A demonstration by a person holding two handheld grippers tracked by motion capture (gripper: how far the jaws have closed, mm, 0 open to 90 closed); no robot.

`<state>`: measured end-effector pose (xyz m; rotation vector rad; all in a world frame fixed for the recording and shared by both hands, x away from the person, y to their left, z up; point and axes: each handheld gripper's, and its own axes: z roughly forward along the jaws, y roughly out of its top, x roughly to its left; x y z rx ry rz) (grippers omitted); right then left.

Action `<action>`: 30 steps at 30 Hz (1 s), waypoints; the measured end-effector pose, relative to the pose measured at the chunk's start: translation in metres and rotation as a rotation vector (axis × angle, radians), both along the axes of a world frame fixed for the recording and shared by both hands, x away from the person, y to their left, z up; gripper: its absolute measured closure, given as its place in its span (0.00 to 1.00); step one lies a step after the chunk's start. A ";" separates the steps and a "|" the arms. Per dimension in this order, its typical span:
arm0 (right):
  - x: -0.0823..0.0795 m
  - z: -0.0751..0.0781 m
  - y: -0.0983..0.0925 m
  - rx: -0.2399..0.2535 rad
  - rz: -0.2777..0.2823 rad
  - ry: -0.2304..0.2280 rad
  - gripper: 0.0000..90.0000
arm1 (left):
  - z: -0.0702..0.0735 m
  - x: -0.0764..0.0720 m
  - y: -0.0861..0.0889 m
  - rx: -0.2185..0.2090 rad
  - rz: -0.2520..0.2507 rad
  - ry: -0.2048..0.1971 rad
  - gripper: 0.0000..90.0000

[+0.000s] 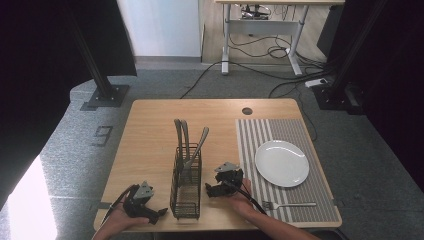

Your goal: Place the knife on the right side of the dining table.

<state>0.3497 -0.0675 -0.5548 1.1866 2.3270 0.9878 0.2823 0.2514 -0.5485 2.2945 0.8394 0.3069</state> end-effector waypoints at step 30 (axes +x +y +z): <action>-0.002 0.046 -0.021 0.202 -0.055 -0.025 0.11 | 0.000 0.000 0.000 0.000 -0.003 0.000 0.00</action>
